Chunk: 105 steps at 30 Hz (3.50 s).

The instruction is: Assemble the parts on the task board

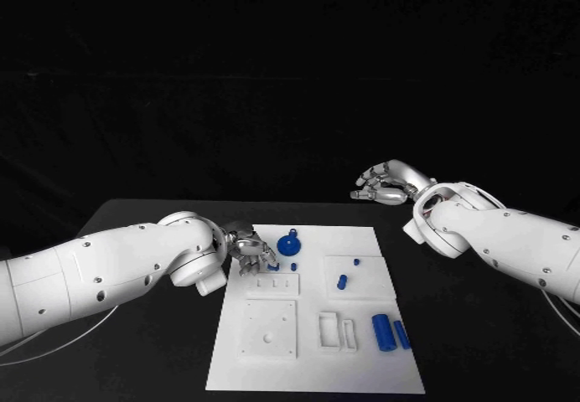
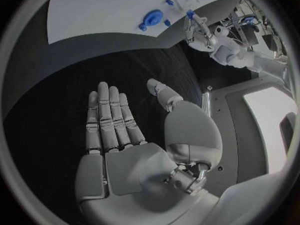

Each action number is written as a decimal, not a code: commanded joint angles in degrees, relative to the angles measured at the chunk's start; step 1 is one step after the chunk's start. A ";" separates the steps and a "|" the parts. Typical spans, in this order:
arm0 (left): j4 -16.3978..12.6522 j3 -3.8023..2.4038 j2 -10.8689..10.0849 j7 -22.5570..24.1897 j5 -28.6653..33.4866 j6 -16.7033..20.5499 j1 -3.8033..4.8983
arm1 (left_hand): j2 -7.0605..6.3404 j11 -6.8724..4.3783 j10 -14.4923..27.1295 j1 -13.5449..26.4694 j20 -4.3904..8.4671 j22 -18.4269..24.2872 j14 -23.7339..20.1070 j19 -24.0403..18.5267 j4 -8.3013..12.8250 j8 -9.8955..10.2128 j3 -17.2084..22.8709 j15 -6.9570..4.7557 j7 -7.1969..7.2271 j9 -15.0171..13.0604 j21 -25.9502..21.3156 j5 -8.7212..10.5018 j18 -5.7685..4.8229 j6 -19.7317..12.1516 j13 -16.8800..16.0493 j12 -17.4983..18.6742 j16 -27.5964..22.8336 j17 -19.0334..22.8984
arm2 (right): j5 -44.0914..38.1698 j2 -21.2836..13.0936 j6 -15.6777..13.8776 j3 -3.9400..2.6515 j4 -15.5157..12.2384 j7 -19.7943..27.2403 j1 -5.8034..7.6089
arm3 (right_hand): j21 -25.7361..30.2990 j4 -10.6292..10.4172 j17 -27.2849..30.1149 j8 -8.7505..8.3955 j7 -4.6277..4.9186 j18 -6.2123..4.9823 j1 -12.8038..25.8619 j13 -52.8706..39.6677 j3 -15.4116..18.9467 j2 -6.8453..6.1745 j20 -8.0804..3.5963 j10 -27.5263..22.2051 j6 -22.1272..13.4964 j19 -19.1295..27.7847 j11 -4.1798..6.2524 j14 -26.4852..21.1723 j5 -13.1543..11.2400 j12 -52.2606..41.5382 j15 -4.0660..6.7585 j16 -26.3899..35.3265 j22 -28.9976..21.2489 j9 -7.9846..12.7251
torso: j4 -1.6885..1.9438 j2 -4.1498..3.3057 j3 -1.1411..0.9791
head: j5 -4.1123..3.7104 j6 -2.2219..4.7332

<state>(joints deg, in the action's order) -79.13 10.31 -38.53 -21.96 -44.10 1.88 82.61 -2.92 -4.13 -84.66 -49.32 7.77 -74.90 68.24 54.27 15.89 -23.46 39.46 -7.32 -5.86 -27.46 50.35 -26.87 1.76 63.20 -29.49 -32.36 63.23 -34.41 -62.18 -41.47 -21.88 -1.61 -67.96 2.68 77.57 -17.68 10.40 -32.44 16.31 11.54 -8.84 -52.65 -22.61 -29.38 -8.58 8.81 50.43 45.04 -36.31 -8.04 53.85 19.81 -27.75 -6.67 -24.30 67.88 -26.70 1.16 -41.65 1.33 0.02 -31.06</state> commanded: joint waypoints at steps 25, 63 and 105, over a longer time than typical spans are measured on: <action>-0.06 2.16 2.73 -2.63 -8.87 -3.15 0.07 | 1.79 -2.12 1.20 2.06 6.04 -0.93 1.31 1.64 -1.71 -0.26 0.43 -1.45 6.20 -15.74 1.23 3.01 0.04 7.47 -1.93 -6.02 3.84 0.60 | -12.02 5.72 0.08 -0.34 7.10 0.06 3.12 | 2.12 -1.00 2.63 0.06 0.19 0.15 -2.49 10.61 -0.44 -1.45 1.45 2.28 -0.11 2.77 -0.82 -0.93 2.77 5.21 -1.46 4.30 1.36 1.56 | 0.92 0.11 -1.06 | 0.16 -2.29; -0.12 2.86 3.07 -0.63 -9.87 2.07 -0.67 | 2.17 -2.69 2.35 2.59 6.78 -1.16 1.35 2.12 -2.26 -0.63 1.10 -2.15 6.73 -17.86 2.56 5.17 0.13 8.19 -2.57 -10.15 6.41 1.51 | -10.74 6.69 0.75 -0.34 7.48 -0.47 3.10 | 2.64 -1.33 3.02 0.08 0.29 0.12 -2.47 11.90 -0.01 -1.58 1.71 2.44 -0.26 3.35 -0.92 -1.19 1.97 5.56 -1.70 4.78 1.62 1.80 | 0.96 0.10 -1.06 | 0.27 -2.68; -0.27 3.13 2.90 -1.11 -13.09 -0.43 -1.23 | 1.88 -2.70 2.52 2.21 6.78 -1.11 1.27 2.06 -2.24 -0.49 1.01 -2.06 6.74 -18.19 2.79 6.05 0.05 8.25 -2.31 -10.69 6.81 1.92 | -9.79 6.95 1.44 -0.33 7.67 -0.76 2.95 | 3.01 -1.42 3.22 0.14 0.36 -0.03 -2.56 12.88 0.35 -1.42 1.86 2.57 -0.33 3.57 -0.96 -1.28 0.84 5.72 -1.77 5.00 1.83 2.00 | 0.99 0.11 -1.07 | -0.02 -3.01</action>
<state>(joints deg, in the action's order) -79.55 13.27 -35.70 -22.84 -56.86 2.43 81.56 -1.28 -4.51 -85.04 -46.52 8.38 -74.93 69.03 56.11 13.89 -23.98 40.47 -8.54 -5.21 -45.61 52.79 -21.13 1.76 64.72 -31.86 -42.84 69.67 -32.52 -72.10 -34.59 -21.02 -1.92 -60.29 1.86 80.53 -14.85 9.11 -29.30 16.42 11.53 -8.86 -55.22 -9.79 -29.24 -9.66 10.52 52.73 45.21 -33.15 -8.70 52.77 20.86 -22.34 -8.33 -19.63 69.63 -24.77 2.13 -41.56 0.27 0.01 -34.05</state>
